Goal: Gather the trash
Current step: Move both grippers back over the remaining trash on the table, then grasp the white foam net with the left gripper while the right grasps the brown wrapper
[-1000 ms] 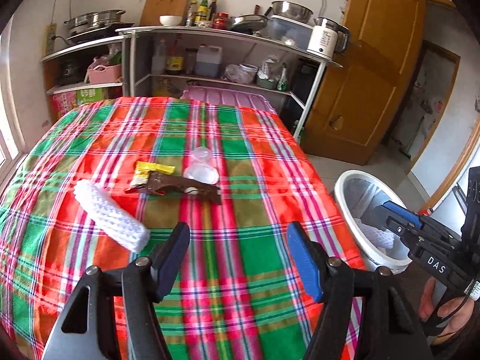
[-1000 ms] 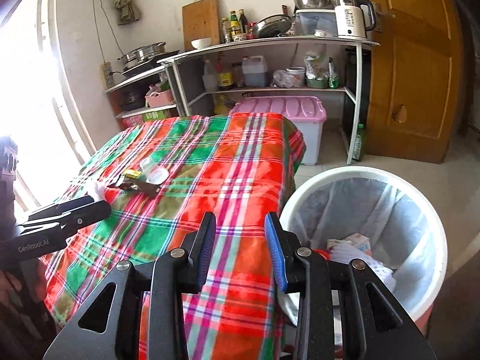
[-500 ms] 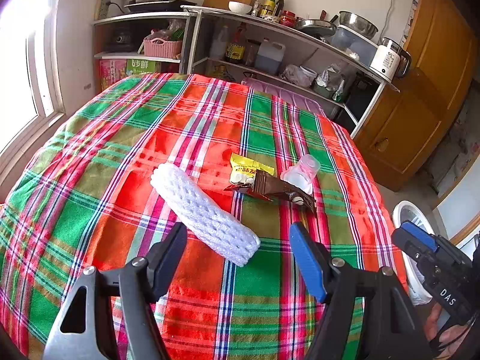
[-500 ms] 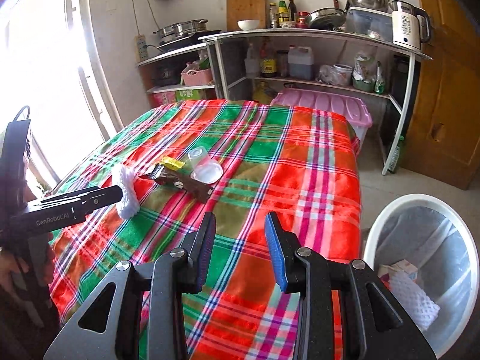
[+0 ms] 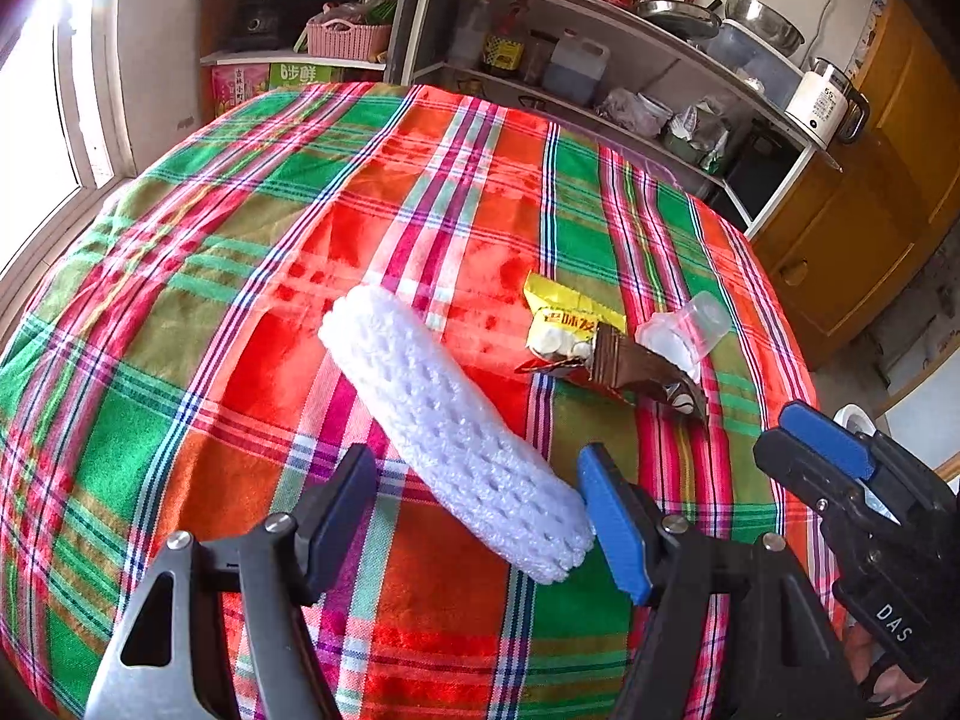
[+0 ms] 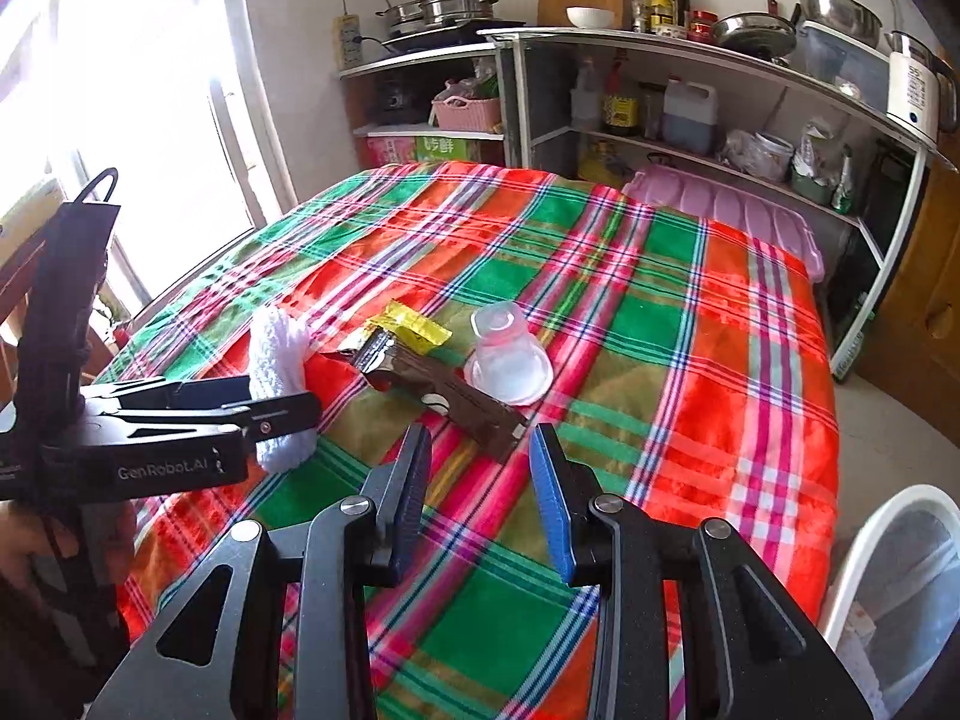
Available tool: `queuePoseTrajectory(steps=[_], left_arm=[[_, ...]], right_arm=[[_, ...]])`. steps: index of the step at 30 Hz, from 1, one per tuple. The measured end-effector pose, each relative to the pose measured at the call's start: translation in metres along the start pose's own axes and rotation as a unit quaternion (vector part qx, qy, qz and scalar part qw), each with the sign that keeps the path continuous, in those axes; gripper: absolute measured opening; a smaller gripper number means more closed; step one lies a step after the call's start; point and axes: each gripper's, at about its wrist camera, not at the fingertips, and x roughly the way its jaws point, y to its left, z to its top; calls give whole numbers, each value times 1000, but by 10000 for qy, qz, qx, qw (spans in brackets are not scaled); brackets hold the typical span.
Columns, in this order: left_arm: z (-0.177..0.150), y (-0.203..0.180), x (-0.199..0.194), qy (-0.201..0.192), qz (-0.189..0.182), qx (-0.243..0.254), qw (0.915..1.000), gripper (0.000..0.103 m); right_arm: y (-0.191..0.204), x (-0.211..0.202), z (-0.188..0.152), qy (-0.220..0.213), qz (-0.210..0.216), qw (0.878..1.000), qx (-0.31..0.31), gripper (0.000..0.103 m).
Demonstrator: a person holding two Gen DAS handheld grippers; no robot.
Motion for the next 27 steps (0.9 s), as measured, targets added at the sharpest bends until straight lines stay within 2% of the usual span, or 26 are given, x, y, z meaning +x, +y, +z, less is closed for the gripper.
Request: queuePoseTrajectory(steps=[3, 7, 10, 13, 16, 21, 27], left_arm=[[0, 7, -4, 1, -232, -143, 9996, 70], [-2, 12, -8, -19, 17, 9, 10000, 68], [-2, 20, -11, -35, 53, -45, 10000, 68], [-2, 24, -14, -98, 319, 36, 9994, 68], [0, 32, -13, -34, 149, -112, 9998, 68], [1, 31, -10, -69, 184, -139, 9997, 68], [0, 30, -10, -173, 68, -137, 9997, 67]], right_arm=[[7, 9, 5, 44, 167, 9997, -156, 41], [14, 23, 9, 158, 184, 9992, -329, 45], [16, 33, 11, 197, 164, 9990, -367, 45], [17, 44, 11, 355, 40, 9984, -438, 45], [19, 50, 10, 411, -11, 9980, -489, 45], [18, 56, 9, 452, -71, 9980, -432, 45], [19, 53, 7, 428, -43, 9985, -352, 28]])
